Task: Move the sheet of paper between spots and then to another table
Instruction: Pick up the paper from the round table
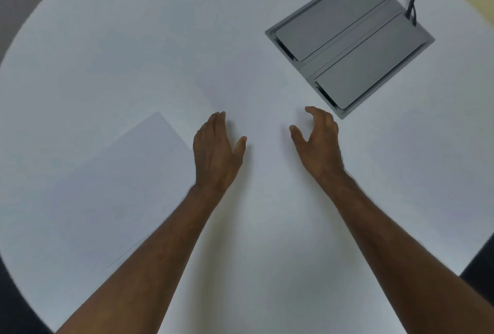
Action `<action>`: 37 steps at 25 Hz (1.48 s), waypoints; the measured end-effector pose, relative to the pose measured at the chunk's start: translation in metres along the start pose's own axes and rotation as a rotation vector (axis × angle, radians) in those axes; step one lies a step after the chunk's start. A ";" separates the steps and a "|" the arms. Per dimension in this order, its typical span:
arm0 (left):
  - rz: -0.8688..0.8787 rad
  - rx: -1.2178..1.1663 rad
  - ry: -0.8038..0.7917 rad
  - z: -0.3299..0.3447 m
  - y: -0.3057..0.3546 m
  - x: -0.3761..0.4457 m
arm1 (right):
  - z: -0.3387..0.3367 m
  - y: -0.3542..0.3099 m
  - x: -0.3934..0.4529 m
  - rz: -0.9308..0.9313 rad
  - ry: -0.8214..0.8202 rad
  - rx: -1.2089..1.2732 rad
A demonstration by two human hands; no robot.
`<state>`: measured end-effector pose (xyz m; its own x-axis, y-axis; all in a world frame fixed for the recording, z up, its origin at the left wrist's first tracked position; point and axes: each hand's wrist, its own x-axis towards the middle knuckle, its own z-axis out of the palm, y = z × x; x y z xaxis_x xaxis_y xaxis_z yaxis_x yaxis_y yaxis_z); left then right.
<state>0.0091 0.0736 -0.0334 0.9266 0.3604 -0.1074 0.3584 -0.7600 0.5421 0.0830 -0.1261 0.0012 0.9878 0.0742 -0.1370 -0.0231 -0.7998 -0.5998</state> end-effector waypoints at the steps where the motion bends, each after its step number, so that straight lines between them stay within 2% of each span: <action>1: -0.012 0.017 0.011 0.007 0.006 0.004 | -0.002 0.004 0.011 0.004 -0.001 -0.002; 6: -0.089 0.175 0.041 0.041 0.028 0.019 | -0.004 0.022 0.057 0.041 -0.045 -0.064; 12: -0.127 0.253 0.008 0.071 0.038 0.020 | 0.005 0.032 0.074 0.047 -0.080 -0.221; 19: -0.095 0.256 -0.026 0.070 0.043 0.013 | -0.001 0.038 0.080 0.064 -0.070 0.054; 25: -0.091 0.202 -0.030 0.062 0.047 0.006 | -0.013 0.047 0.074 0.088 -0.072 0.103; 28: -0.129 0.044 -0.007 0.053 0.047 0.002 | -0.020 0.050 0.064 0.148 -0.099 0.313; 30: -0.209 -0.200 0.027 0.043 0.049 -0.002 | -0.028 0.049 0.055 0.210 -0.103 0.454; 33: -0.423 -0.572 0.101 0.015 0.058 -0.008 | -0.045 0.042 0.030 0.256 -0.094 0.572; 35: -0.584 -0.756 0.094 -0.008 0.064 -0.013 | -0.056 0.034 0.009 0.266 -0.097 0.633; 37: -0.674 -0.914 0.085 -0.033 0.063 -0.027 | -0.063 0.023 -0.018 0.279 -0.106 0.677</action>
<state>0.0024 0.0339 0.0310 0.5538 0.6079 -0.5689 0.5312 0.2682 0.8037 0.0750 -0.1836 0.0398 0.9118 0.0062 -0.4106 -0.3953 -0.2577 -0.8817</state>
